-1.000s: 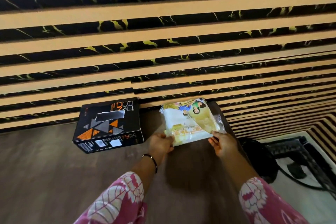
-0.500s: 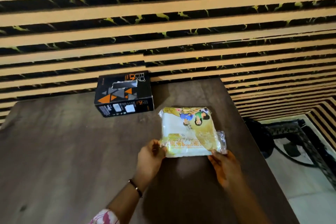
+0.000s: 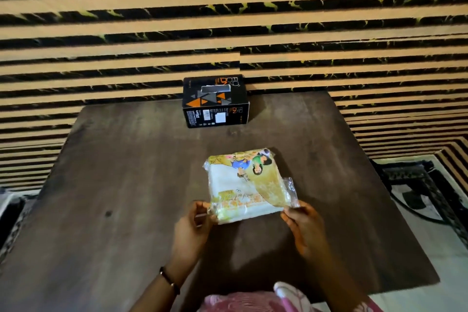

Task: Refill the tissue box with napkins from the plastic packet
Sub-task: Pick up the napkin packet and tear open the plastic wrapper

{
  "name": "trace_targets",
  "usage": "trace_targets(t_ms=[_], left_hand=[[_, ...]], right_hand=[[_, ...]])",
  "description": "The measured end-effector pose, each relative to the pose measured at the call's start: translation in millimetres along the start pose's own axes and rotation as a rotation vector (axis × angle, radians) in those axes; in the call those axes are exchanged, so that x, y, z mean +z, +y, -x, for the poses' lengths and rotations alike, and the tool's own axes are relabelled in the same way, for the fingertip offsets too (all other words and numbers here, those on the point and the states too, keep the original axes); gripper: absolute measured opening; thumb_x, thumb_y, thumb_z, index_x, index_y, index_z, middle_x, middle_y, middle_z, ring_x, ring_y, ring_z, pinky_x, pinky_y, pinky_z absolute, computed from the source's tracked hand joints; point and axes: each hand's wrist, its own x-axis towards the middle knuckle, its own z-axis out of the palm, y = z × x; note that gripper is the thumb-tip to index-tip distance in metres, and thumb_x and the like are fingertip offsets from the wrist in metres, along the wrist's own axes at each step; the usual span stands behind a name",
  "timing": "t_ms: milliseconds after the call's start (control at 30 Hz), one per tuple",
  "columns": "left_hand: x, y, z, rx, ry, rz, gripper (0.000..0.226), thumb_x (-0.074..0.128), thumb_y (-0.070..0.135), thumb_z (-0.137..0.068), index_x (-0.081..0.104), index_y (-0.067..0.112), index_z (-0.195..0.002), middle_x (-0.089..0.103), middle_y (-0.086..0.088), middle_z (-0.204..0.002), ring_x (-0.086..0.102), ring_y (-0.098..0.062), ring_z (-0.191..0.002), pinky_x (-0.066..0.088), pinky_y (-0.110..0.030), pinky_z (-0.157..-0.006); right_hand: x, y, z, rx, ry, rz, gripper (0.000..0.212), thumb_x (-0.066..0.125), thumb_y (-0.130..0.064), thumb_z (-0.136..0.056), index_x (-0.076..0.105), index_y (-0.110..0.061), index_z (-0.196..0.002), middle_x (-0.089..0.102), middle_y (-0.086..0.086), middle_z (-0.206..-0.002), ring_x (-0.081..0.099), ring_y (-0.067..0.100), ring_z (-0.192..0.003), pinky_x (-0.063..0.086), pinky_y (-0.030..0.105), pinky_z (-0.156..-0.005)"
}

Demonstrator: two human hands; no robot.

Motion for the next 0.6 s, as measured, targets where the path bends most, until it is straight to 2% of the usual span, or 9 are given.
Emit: trace_targets(t_ms=[100, 167, 233, 267, 300, 367, 433, 500, 600], left_hand=[[-12, -11, 9, 0.023, -0.013, -0.035, 0.023, 0.068, 0.011, -0.082, 0.057, 0.03, -0.085, 0.067, 0.033, -0.082, 0.065, 0.008, -0.073, 0.051, -0.015, -0.064], [-18, -13, 13, 0.048, -0.035, -0.059, 0.02, 0.068, 0.018, -0.083, 0.056, 0.034, -0.087, 0.069, 0.029, -0.085, 0.064, 0.012, -0.078, 0.052, -0.017, -0.069], [-24, -11, 14, 0.12, -0.021, -0.101, 0.02, 0.065, 0.023, -0.084, 0.054, 0.036, -0.095, 0.068, 0.019, -0.09, 0.062, 0.009, -0.082, 0.05, -0.02, -0.076], [-26, -9, 14, 0.172, 0.003, -0.126, 0.021, 0.064, 0.026, -0.085, 0.054, 0.032, -0.102, 0.061, 0.017, -0.098, 0.059, 0.007, -0.086, 0.046, -0.018, -0.08], [-29, -5, 11, 0.235, 0.024, -0.161, 0.027, 0.061, 0.031, -0.085, 0.055, 0.025, -0.11, 0.056, 0.012, -0.103, 0.054, 0.003, -0.091, 0.041, -0.014, -0.082], [-33, 3, 6, 0.341, -0.005, -0.253, 0.045, 0.056, 0.04, -0.083, 0.051, 0.016, -0.12, 0.051, 0.007, -0.111, 0.047, -0.003, -0.1, 0.032, -0.01, -0.086], [-32, 10, -2, 0.406, -0.097, -0.334, 0.057, 0.056, 0.042, -0.08, 0.043, 0.016, -0.13, 0.049, 0.003, -0.126, 0.046, -0.009, -0.115, 0.032, -0.016, -0.1], [-25, 15, -12, 0.444, -0.183, -0.463, 0.073, 0.056, 0.047, -0.078, 0.032, 0.016, -0.14, 0.039, -0.002, -0.144, 0.035, -0.017, -0.134, 0.025, -0.031, -0.114], [-12, 24, -28, 0.424, -0.311, -0.721, 0.091, 0.059, 0.05, -0.08, 0.01, 0.013, -0.148, 0.017, -0.005, -0.157, 0.011, -0.02, -0.146, 0.005, -0.042, -0.12]], right_hand=[[7, 9, 3, -0.141, 0.181, 0.061, 0.034, 0.056, 0.018, -0.077, 0.057, -0.009, -0.098, 0.058, 0.008, -0.086, 0.055, 0.022, -0.079, 0.047, 0.021, -0.064], [14, 8, 8, -0.366, 0.241, 0.17, 0.041, 0.057, 0.02, -0.075, 0.056, -0.007, -0.106, 0.054, -0.003, -0.085, 0.054, 0.012, -0.082, 0.044, 0.012, -0.067], [23, 9, 15, -0.591, 0.194, 0.351, 0.044, 0.058, 0.019, -0.073, 0.057, -0.014, -0.102, 0.057, -0.005, -0.091, 0.056, 0.0, -0.082, 0.045, 0.005, -0.072], [29, 9, 17, -0.645, 0.133, 0.459, 0.043, 0.059, 0.015, -0.073, 0.058, -0.022, -0.097, 0.059, -0.002, -0.095, 0.058, 0.001, -0.085, 0.046, 0.007, -0.075], [36, 11, 18, -0.65, 0.068, 0.589, 0.041, 0.061, 0.007, -0.073, 0.059, -0.03, -0.092, 0.061, 0.002, -0.1, 0.06, 0.007, -0.088, 0.049, 0.017, -0.079], [54, 13, 17, -0.628, -0.053, 0.853, 0.031, 0.064, -0.008, -0.073, 0.064, -0.034, -0.092, 0.065, 0.002, -0.106, 0.062, 0.015, -0.096, 0.051, 0.033, -0.086], [72, 14, 14, -0.635, -0.137, 1.041, 0.03, 0.066, -0.011, -0.076, 0.067, -0.024, -0.103, 0.068, 0.002, -0.111, 0.06, 0.02, -0.107, 0.048, 0.033, -0.094], [87, 13, 9, -0.649, -0.132, 1.312, 0.035, 0.063, -0.02, -0.081, 0.062, -0.017, -0.116, 0.062, 0.005, -0.121, 0.05, 0.026, -0.119, 0.041, 0.032, -0.101], [98, 8, 3, -0.69, -0.076, 1.641, 0.041, 0.058, -0.035, -0.084, 0.058, -0.016, -0.12, 0.056, 0.008, -0.127, 0.042, 0.028, -0.123, 0.036, 0.034, -0.101]])
